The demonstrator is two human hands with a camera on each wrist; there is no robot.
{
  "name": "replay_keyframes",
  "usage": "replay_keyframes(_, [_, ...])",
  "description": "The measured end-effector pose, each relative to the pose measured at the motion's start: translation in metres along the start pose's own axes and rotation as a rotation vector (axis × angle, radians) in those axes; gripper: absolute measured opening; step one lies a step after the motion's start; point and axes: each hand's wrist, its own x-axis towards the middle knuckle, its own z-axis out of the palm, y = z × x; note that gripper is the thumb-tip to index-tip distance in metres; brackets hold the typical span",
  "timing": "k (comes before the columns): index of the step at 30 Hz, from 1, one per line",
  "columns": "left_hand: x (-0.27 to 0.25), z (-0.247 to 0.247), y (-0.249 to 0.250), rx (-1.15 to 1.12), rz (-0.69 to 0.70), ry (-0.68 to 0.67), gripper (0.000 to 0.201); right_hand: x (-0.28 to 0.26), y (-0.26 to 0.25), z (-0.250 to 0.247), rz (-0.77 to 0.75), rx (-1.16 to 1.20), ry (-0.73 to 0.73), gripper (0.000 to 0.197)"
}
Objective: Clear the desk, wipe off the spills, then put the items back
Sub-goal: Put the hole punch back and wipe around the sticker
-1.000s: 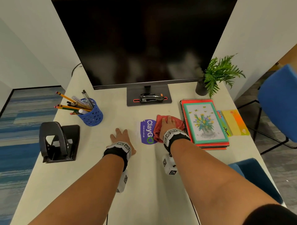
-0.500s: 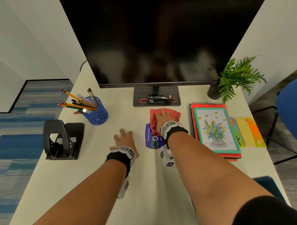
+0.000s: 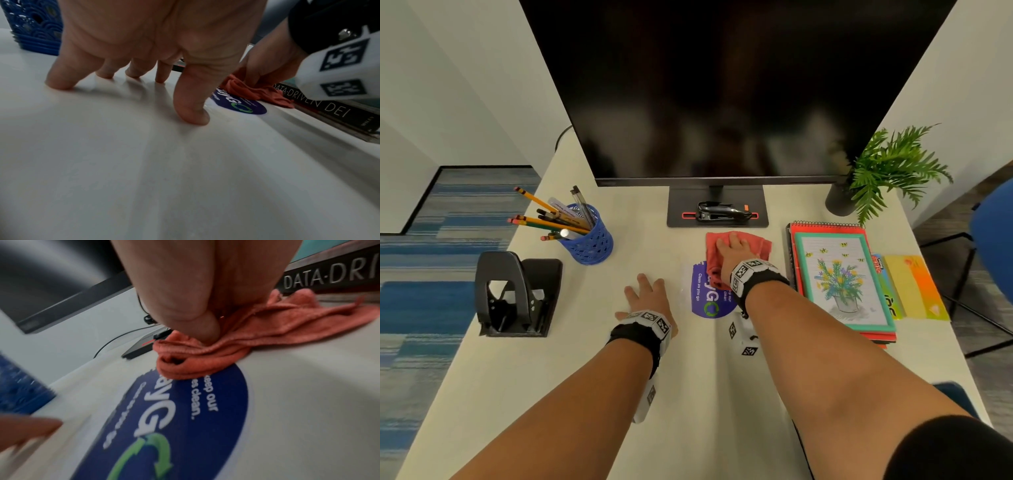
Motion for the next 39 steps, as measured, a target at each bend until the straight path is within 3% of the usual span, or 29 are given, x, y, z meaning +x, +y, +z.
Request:
replay_keyframes(3, [0.002,0.0,-0.001,0.004,0.004,0.002,0.107,-0.007,0.006,0.005,-0.023,-0.003,-0.028,0.098])
replay_keyframes(9, [0.003,0.001,-0.009,-0.009,0.05,0.003,0.108,-0.04,0.017,0.025,0.121,0.101,0.033,0.092])
replay_keyframes(17, [-0.01,0.012,-0.021,-0.015,0.138,0.05,0.092,-0.088,0.013,0.059,0.139,0.103,0.026,0.095])
replay_keyframes(24, [-0.03,0.03,-0.041,0.026,0.206,0.037,0.091,-0.129,-0.002,0.091,0.167,0.143,0.052,0.092])
replay_keyframes(39, [-0.059,0.057,-0.081,0.126,0.329,0.058,0.088,-0.188,-0.048,0.144,0.071,0.04,0.002,0.096])
